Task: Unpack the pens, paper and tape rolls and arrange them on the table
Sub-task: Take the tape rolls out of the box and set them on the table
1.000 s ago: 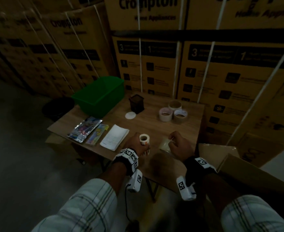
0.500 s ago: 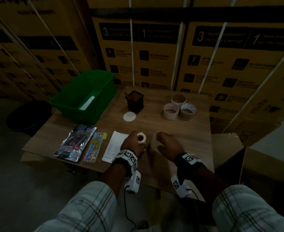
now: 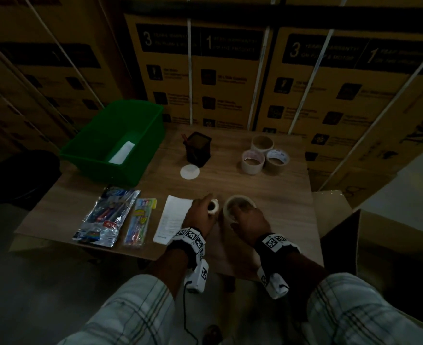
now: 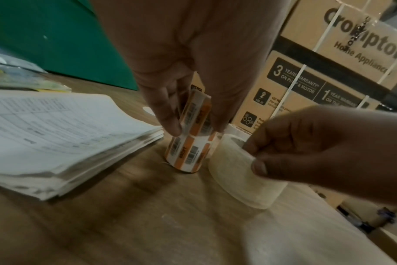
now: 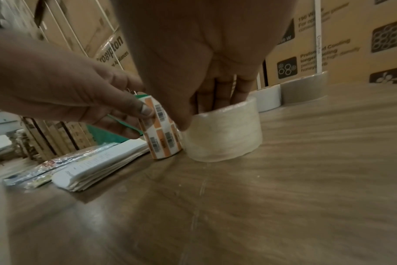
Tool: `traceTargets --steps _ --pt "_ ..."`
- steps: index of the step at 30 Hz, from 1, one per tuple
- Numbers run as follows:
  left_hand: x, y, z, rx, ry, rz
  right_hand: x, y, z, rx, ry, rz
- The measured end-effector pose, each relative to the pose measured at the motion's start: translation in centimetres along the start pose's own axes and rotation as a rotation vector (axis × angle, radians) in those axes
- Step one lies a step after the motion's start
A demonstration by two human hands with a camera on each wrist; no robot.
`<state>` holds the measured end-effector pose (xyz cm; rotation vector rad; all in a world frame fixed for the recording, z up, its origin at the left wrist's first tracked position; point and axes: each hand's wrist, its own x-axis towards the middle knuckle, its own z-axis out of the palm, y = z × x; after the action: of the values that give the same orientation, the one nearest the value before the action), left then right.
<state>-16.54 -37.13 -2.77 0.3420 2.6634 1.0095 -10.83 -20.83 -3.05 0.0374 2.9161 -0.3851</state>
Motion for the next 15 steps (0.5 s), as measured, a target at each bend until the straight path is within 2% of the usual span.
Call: traceTargets --steps 12,15 --pt "0.11 -0.22 0.08 -0.112 -0.048 0.041 -0.33 -0.17 0.23 -0.051 -0.069 -0.015" --pt "-0.16 -0.27 0.2 -0.04 -0.088 0.067 -0.72 0.02 0.17 0.019 -0.033 -0.036"
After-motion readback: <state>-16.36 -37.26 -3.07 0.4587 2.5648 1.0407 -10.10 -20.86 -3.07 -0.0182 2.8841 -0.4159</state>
